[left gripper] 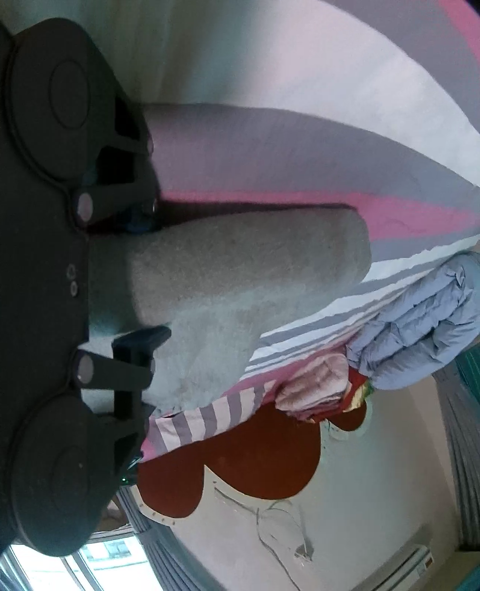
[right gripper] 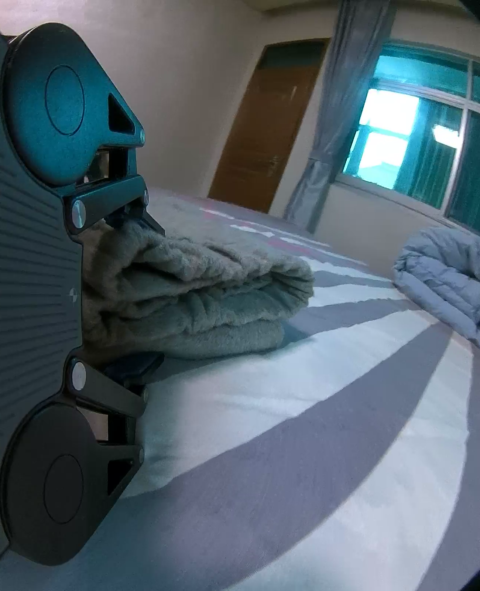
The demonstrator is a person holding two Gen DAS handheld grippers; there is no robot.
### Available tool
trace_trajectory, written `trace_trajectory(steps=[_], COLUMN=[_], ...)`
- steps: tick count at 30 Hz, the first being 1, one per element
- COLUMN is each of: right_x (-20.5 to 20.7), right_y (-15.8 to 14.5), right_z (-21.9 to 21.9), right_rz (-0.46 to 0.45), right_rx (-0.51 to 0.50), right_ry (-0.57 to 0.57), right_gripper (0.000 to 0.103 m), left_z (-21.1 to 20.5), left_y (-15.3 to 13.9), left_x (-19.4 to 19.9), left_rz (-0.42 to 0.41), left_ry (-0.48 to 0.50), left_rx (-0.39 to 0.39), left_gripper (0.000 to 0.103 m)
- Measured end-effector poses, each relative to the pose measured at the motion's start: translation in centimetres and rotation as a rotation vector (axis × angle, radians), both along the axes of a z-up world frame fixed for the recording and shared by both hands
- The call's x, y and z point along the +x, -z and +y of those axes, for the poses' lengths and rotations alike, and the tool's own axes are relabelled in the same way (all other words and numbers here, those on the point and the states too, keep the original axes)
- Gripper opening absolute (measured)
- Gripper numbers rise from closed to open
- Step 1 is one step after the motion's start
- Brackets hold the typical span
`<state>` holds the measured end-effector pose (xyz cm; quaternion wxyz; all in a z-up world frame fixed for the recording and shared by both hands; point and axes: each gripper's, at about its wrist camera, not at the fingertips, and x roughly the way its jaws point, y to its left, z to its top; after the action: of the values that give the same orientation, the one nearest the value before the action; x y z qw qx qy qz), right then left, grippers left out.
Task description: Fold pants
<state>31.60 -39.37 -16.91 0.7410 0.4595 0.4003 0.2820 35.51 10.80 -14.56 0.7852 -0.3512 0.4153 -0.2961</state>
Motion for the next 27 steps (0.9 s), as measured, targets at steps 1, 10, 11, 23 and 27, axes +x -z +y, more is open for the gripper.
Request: trace_trajectory(steps=[1,10,11,23,27], right_x=[0.5,2.3,3.0,18.5,22.1], right_y=[-0.1,-3.5,-4.0,-5.3,-2.2], right_z=[0.4,1.8,2.4,10.3,11.7], right_rz=[0.009,-0.085,-0.109,-0.19,-0.143], right_rx=[-0.019,-0.048,-0.047,-0.035,-0.092], right_ry=[-0.005,-0.054,-0.061,-0.146,-0.139], right_gripper=[0.065,0.05,0.05,0.049,0.056], left_z=[0.0,1.6,2.0,7.6,8.4], left_y=[0.1,-2.3,-2.9,-3.5,-0.2], left_x=[-0.2,-1.0,-0.5,12.2,14.3], left_rz=[-0.004,-0.114,-0.129,-0.168,-0.116], left_ry=[-0.016,-0.067,-0.072,-0.209,-0.193], left_rx=[-0.014,-0.112,-0.108,-0.04,-0.017], left_gripper=[0.025,0.016,0.016,0.016,0.022])
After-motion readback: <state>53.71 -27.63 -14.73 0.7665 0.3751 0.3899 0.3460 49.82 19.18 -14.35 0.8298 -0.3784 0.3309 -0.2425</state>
